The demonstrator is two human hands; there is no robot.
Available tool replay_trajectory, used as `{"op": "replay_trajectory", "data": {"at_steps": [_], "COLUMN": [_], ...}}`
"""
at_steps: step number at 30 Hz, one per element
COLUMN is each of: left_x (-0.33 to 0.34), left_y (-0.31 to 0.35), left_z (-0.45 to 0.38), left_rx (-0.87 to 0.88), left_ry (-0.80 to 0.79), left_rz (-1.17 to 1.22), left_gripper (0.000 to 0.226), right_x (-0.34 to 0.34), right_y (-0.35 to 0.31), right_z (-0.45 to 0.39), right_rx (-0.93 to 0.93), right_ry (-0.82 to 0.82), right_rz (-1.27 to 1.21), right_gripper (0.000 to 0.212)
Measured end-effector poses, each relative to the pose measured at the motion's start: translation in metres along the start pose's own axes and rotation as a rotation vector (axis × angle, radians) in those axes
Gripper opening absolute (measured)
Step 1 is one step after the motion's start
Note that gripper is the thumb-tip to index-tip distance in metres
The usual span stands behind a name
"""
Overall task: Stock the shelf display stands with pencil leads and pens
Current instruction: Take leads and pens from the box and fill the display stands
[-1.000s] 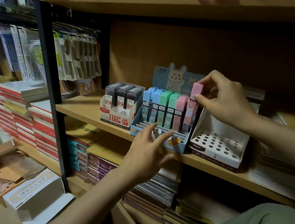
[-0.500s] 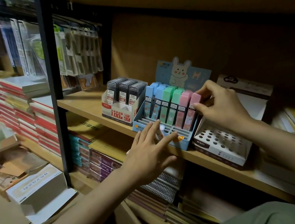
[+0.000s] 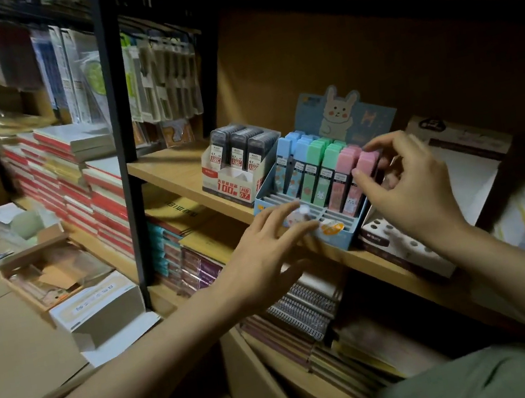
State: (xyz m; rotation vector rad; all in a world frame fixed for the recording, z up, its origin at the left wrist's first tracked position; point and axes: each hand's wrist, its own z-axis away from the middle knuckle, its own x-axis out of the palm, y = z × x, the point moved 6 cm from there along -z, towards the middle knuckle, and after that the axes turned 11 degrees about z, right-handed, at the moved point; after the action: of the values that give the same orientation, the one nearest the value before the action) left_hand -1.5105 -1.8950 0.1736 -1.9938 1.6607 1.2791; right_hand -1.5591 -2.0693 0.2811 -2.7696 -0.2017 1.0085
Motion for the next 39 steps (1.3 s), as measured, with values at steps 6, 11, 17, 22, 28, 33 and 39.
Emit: {"op": "replay_trajectory", "data": {"at_steps": [6, 11, 17, 22, 28, 33, 39], "left_x": [0.027, 0.072, 0.133, 0.187, 0.209, 0.215, 0.222], "left_y": [-0.03, -0.061, -0.059, -0.049, -0.048, -0.047, -0.052], "left_z": [0.089, 0.235, 0.353, 0.399, 0.434, 0.437, 0.433], "left_rx": [-0.348, -0.928, -1.401, -1.705, -1.873, -1.812, -1.743], "left_ry": [-0.32, -0.501, -0.452, -0.217, 0.095, 0.214, 0.182], "left_rz": [0.261, 0.332, 0.407, 0.48, 0.53, 0.55, 0.48], "left_gripper": [0.019, 0.021, 0.028, 0.038, 0.028, 0.036, 0.052], "right_x": [0.078, 0.179, 0.246, 0.278, 0.299, 0.307, 0.315], "right_y": [-0.054, -0.072, -0.053, -0.056, -0.058, -0.061, -0.057], "right_z": [0.112, 0.244, 0.346, 0.395, 0.43, 0.443, 0.442], "right_rx": [-0.01, -0.22, -0.011, -0.114, -0.21, -0.269, -0.16], "right_ry": [-0.394, -1.221, -1.459, -1.612, -1.659, -1.599, -1.576], "right_rz": [-0.345, -0.182, -0.052, 0.066, 0.195, 0.279, 0.223], "right_gripper": [0.008, 0.024, 0.042, 0.063, 0.083, 0.085, 0.063]}}
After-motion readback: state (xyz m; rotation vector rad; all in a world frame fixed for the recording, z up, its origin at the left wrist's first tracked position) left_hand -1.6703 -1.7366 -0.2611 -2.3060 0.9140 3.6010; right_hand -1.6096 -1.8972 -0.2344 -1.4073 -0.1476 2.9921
